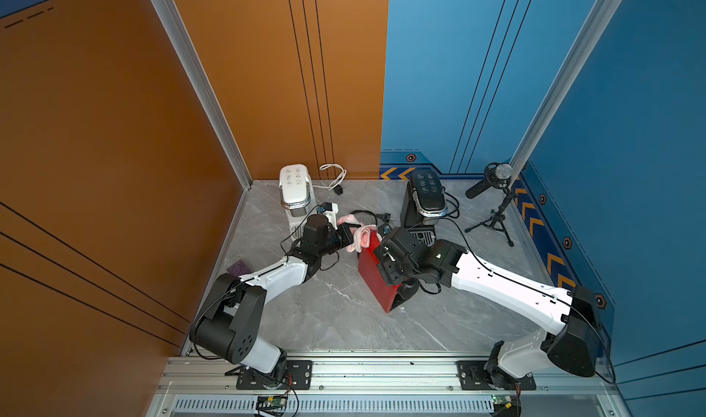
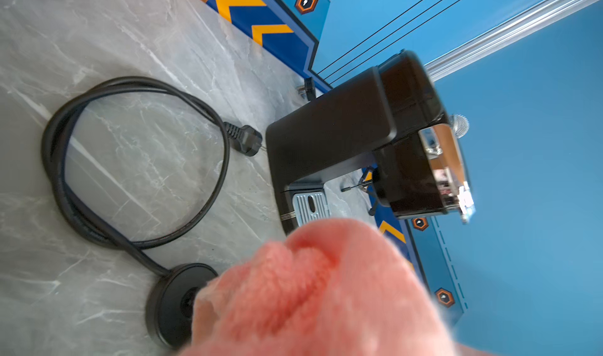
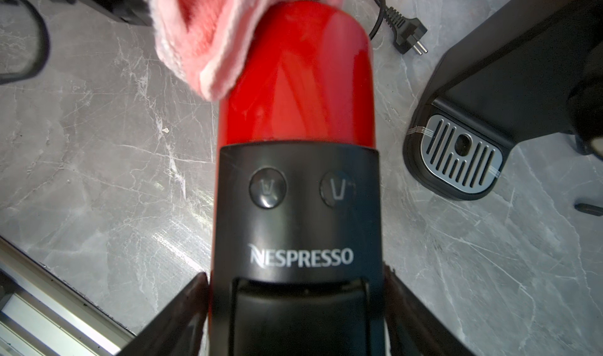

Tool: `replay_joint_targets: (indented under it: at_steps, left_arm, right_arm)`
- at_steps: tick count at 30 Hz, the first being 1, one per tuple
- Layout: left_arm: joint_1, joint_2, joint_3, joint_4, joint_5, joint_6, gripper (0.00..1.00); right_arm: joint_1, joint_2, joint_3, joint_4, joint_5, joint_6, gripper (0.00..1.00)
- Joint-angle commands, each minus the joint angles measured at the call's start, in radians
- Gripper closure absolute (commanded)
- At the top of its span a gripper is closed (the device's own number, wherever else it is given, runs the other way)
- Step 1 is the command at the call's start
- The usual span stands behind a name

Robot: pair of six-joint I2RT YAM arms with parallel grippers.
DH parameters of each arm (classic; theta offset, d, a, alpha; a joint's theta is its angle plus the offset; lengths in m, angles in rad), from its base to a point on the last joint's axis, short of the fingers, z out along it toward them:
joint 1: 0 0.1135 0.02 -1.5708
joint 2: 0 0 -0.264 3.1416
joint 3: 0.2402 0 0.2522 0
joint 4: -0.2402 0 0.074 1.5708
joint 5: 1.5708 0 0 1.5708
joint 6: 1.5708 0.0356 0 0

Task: Wipe the surface of a coffee machine
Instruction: Wipe the dirt from the surface of the coffee machine.

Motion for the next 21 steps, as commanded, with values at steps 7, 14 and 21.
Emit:
replay_joint_targets:
  at_steps: [7, 14, 21]
  left_arm:
    - [-0.038, 0.151, -0.143, 0.055, 0.029, 0.093, 1.00]
    - [-0.008, 0.131, -0.192, 0.060, 0.075, 0.095, 1.00]
    - [0.060, -0.134, 0.025, -0.222, 0.128, 0.136, 1.00]
  right_arm:
    - [0.031, 0.044, -0.035, -0.017, -0.089, 0.001, 0.20]
    - [0.026, 0.029, -0.032, -0.017, -0.085, 0.001, 0.19]
    - [0.025, 0.010, -0.016, -0.016, -0.088, -0.004, 0.17]
